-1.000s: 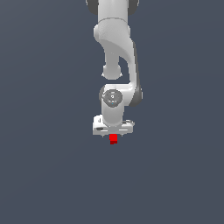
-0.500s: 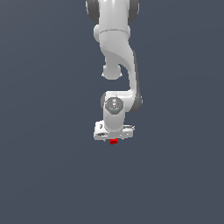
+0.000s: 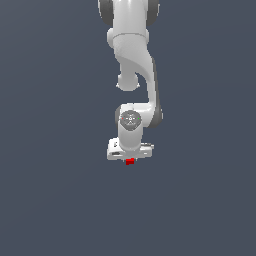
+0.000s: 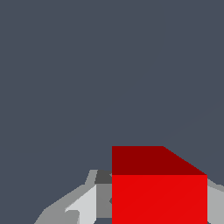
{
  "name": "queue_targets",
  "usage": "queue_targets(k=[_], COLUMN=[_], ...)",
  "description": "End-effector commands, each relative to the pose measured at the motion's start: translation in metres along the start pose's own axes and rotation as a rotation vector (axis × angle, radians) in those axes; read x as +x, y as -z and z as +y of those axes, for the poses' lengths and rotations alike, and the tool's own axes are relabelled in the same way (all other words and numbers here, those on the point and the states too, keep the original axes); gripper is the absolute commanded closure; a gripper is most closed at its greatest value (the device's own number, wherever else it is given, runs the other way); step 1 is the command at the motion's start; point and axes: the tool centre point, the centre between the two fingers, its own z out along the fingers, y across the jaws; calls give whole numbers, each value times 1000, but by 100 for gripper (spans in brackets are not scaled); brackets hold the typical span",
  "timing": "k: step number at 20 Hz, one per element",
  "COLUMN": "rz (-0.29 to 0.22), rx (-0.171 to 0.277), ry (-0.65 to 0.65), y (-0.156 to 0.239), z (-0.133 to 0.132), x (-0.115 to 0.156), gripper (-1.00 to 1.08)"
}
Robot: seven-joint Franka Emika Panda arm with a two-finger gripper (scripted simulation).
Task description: Lift up the red cube by 0.2 meters.
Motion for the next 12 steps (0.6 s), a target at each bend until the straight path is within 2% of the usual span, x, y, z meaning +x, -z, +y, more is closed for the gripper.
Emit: queue_targets(k=[1, 12], rz=[0, 0], rx=[0, 0], ry=[0, 0], y=[0, 11], z=[0, 0], x=[0, 0], gripper=[108, 108])
